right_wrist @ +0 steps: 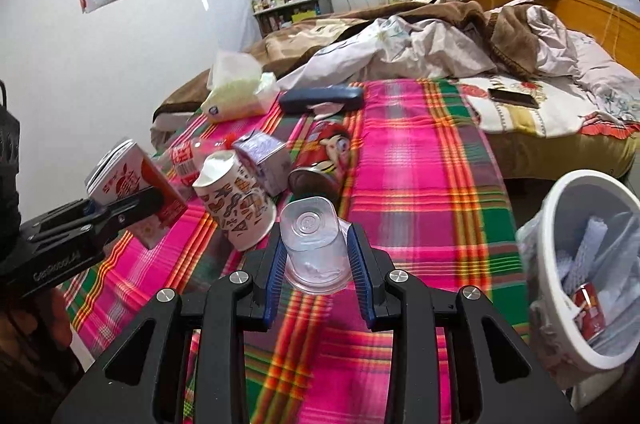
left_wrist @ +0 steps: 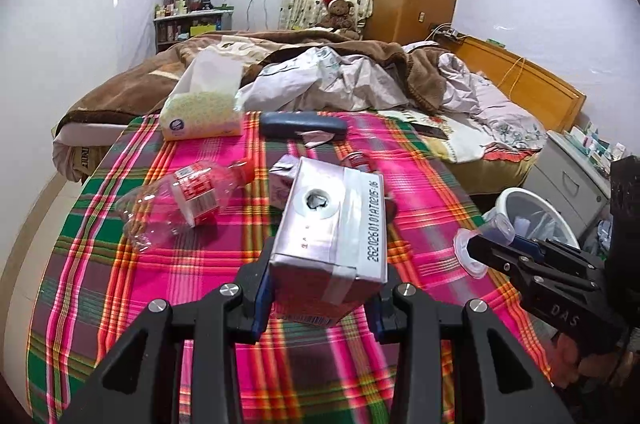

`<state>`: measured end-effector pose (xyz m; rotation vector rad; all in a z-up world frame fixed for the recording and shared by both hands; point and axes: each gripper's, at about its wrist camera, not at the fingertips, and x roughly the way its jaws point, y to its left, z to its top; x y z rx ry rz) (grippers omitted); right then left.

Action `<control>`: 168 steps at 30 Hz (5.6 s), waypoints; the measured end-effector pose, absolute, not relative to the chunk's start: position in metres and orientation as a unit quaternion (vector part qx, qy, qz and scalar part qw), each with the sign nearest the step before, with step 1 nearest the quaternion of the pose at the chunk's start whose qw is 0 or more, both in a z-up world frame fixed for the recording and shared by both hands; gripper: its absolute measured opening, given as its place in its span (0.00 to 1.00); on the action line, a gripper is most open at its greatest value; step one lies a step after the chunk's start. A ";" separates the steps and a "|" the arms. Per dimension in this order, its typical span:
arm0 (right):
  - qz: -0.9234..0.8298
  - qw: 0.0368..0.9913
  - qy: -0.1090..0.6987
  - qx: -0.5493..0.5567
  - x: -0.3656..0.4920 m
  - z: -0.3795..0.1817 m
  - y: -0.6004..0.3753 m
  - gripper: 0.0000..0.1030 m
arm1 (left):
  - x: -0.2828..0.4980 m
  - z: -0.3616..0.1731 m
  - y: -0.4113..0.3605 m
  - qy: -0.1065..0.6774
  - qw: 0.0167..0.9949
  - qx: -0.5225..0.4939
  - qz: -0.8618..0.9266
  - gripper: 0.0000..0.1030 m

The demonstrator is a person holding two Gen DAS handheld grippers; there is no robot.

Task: Collect trash
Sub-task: 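Carry the milk carton and plastic cup over the bin and open both tools, then move both open tools back to the remaining trash on the cloth, then grasp the red cartoon-face can with the right tool while the left tool grasps the crumpled paper cup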

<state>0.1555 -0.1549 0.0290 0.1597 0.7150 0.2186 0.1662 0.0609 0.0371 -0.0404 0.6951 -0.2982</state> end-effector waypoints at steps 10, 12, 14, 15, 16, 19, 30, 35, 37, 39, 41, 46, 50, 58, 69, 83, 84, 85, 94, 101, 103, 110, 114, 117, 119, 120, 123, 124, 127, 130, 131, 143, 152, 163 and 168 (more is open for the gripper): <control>0.073 0.937 0.328 0.095 0.144 0.037 -0.196 0.31 | 0.154 0.052 0.013 0.321 0.930 -0.002 -0.181 0.38; 0.066 0.938 0.326 0.097 0.142 0.038 -0.206 0.31 | 0.153 0.053 0.001 0.320 0.928 0.000 -0.191 0.38; 0.057 0.939 0.324 0.099 0.140 0.039 -0.217 0.31 | 0.152 0.053 -0.011 0.320 0.926 0.000 -0.201 0.38; 0.053 0.940 0.322 0.100 0.139 0.039 -0.221 0.31 | 0.152 0.052 -0.017 0.321 0.924 0.003 -0.206 0.38; 0.049 0.940 0.321 0.102 0.139 0.039 -0.227 0.31 | 0.152 0.052 -0.024 0.322 0.923 0.006 -0.212 0.38; 0.035 0.942 0.318 0.106 0.135 0.040 -0.242 0.31 | 0.152 0.052 -0.044 0.324 0.918 0.011 -0.231 0.38; -0.024 0.941 0.314 0.126 0.123 0.038 -0.300 0.31 | 0.154 0.049 -0.122 0.329 0.897 0.024 -0.295 0.38; -0.051 0.937 0.318 0.136 0.118 0.034 -0.329 0.31 | 0.155 0.046 -0.157 0.333 0.885 0.030 -0.324 0.38; -0.060 0.934 0.323 0.138 0.117 0.033 -0.338 0.31 | 0.157 0.043 -0.170 0.339 0.878 0.032 -0.338 0.38; -0.072 0.932 0.326 0.141 0.117 0.030 -0.350 0.31 | 0.157 0.040 -0.183 0.342 0.873 0.036 -0.347 0.38; -0.080 0.929 0.332 0.144 0.117 0.026 -0.358 0.31 | 0.158 0.038 -0.195 0.343 0.869 0.043 -0.354 0.38; -0.105 0.920 0.347 0.147 0.119 0.014 -0.375 0.31 | 0.156 0.030 -0.221 0.351 0.860 0.060 -0.366 0.38; -0.114 0.915 0.357 0.148 0.120 0.007 -0.386 0.31 | 0.161 0.022 -0.235 0.364 0.851 0.058 -0.375 0.38; -0.129 0.910 0.369 0.142 0.122 -0.001 -0.397 0.32 | 0.165 0.014 -0.249 0.370 0.847 0.061 -0.377 0.49; -0.131 0.912 0.363 0.142 0.122 0.001 -0.396 0.58 | 0.163 0.017 -0.239 0.365 0.855 0.052 -0.365 0.65; -0.111 0.923 0.342 0.134 0.118 0.016 -0.371 0.58 | 0.158 0.028 -0.195 0.346 0.877 0.035 -0.332 0.65; -0.108 0.925 0.340 0.134 0.118 0.017 -0.368 0.58 | 0.158 0.029 -0.191 0.345 0.879 0.033 -0.327 0.65; -0.106 0.926 0.338 0.133 0.118 0.018 -0.365 0.58 | 0.158 0.030 -0.189 0.342 0.882 0.035 -0.322 0.65; -0.078 0.934 0.325 0.124 0.120 0.026 -0.337 0.58 | 0.155 0.035 -0.147 0.328 0.901 0.020 -0.283 0.65; -0.048 0.938 0.323 0.114 0.126 0.027 -0.310 0.58 | 0.154 0.033 -0.102 0.320 0.918 0.010 -0.232 0.65; -0.036 0.939 0.323 0.109 0.129 0.028 -0.300 0.58 | 0.154 0.031 -0.087 0.320 0.923 0.003 -0.213 0.65; -0.004 0.941 0.326 0.097 0.142 0.028 -0.271 0.58 | 0.156 0.028 -0.036 0.310 0.940 -0.008 -0.141 0.66; 0.013 0.940 0.328 0.089 0.152 0.028 -0.253 0.58 | 0.161 0.026 -0.006 0.308 0.945 -0.019 -0.109 0.66; 0.025 0.941 0.329 0.080 0.160 0.030 -0.240 0.58 | 0.165 0.025 0.013 0.311 0.945 -0.033 -0.095 0.66; 0.032 0.940 0.330 0.075 0.166 0.030 -0.233 0.58 | 0.167 0.023 0.020 0.312 0.945 -0.031 -0.089 0.66; 0.036 0.940 0.332 0.074 0.170 0.030 -0.229 0.58 | 0.169 0.022 0.024 0.316 0.944 -0.030 -0.086 0.67; 0.050 0.938 0.337 0.070 0.178 0.031 -0.218 0.58 | 0.174 0.018 0.032 0.324 0.942 -0.039 -0.082 0.67; 0.055 0.938 0.337 0.067 0.182 0.031 -0.214 0.58 | 0.177 0.017 0.034 0.326 0.941 -0.039 -0.079 0.67; 0.065 0.936 0.340 0.058 0.191 0.032 -0.203 0.58 | 0.185 0.012 0.037 0.333 0.939 -0.037 -0.077 0.68; 0.076 0.934 0.344 0.053 0.203 0.032 -0.194 0.58 | 0.193 0.009 0.038 0.340 0.936 -0.037 -0.080 0.68; 0.079 0.933 0.346 0.053 0.206 0.031 -0.192 0.58 | 0.196 0.007 0.038 0.342 0.935 -0.037 -0.083 0.68; 0.123 0.915 0.381 0.053 0.248 0.021 -0.163 0.58 | 0.230 -0.018 0.042 0.382 0.919 -0.037 -0.087 0.68; 0.139 0.900 0.408 0.067 0.274 0.010 -0.146 0.58 | 0.246 -0.025 0.050 0.390 0.915 -0.041 -0.088 0.68; 0.139 0.886 0.438 0.064 0.291 -0.005 -0.137 0.59 | 0.265 -0.032 0.062 0.398 0.912 -0.054 -0.082 0.68; 0.143 0.881 0.448 0.058 0.295 -0.010 -0.134 0.59 | 0.271 -0.037 0.064 0.405 0.908 -0.063 -0.082 0.68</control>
